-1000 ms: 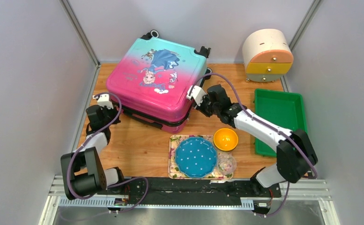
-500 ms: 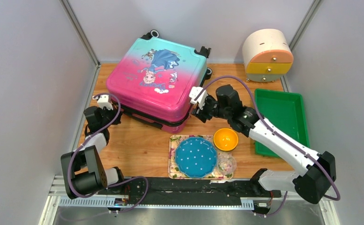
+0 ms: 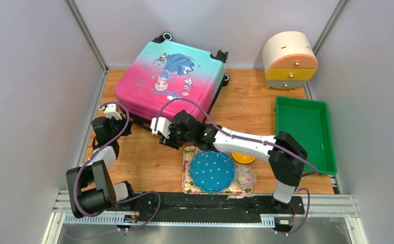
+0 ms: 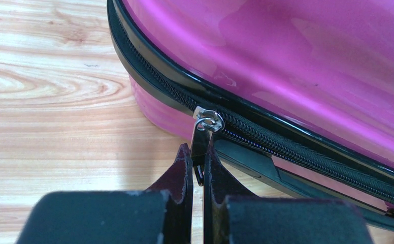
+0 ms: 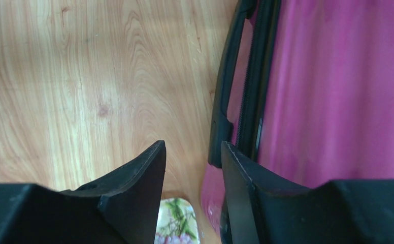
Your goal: Open, take out, and arrange the luggage
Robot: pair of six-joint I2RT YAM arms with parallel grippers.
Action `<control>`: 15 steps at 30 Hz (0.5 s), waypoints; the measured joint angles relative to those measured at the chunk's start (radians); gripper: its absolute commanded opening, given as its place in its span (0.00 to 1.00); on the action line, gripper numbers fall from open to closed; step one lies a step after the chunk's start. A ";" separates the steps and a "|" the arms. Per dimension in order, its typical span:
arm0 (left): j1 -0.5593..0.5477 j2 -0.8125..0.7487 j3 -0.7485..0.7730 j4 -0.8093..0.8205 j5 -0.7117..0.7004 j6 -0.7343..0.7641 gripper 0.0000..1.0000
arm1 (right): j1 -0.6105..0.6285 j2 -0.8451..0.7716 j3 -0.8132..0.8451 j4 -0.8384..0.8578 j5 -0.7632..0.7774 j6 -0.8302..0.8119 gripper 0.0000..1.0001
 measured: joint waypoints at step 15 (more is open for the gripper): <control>-0.009 -0.066 -0.074 0.045 -0.026 -0.051 0.00 | 0.078 0.348 0.264 0.103 0.152 -0.029 0.50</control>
